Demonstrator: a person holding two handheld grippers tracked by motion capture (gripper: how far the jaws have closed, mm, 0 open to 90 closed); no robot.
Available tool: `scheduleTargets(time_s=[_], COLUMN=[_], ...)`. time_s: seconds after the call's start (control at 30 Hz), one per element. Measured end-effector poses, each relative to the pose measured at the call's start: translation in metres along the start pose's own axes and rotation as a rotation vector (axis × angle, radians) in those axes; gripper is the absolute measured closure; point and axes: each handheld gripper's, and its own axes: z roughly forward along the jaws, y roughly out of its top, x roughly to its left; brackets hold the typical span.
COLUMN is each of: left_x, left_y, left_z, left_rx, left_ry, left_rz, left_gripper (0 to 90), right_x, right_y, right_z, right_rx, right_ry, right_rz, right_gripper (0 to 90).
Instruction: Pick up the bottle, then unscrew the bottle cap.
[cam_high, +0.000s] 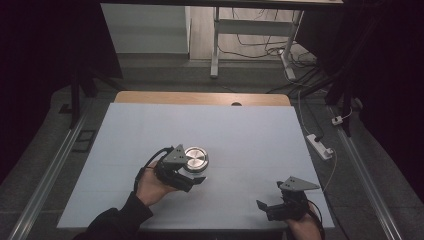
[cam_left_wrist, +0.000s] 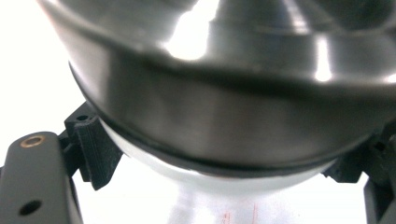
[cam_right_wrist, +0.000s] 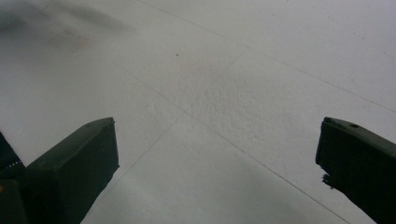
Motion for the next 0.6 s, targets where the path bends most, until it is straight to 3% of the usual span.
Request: scheduleTargets(time_s=[0.3, 0.6], left_x=[0.002, 0.002], left_y=[0.000, -0.001], left_z=[0.000, 0.000], left_rx=[0.009, 0.011], left_ry=[0.001, 0.005], left_rz=[-0.006, -0.005], left_gripper=[15.6, 15.5], right_x=[-0.001, 0.005], right_y=[0.000, 0.010], right_z=[-0.004, -0.008], right_rx=[-0.044, -0.075], right_ry=[0.016, 0.040], right_rz=[0.027, 0.018], right_gripper=[0.0, 0.0])
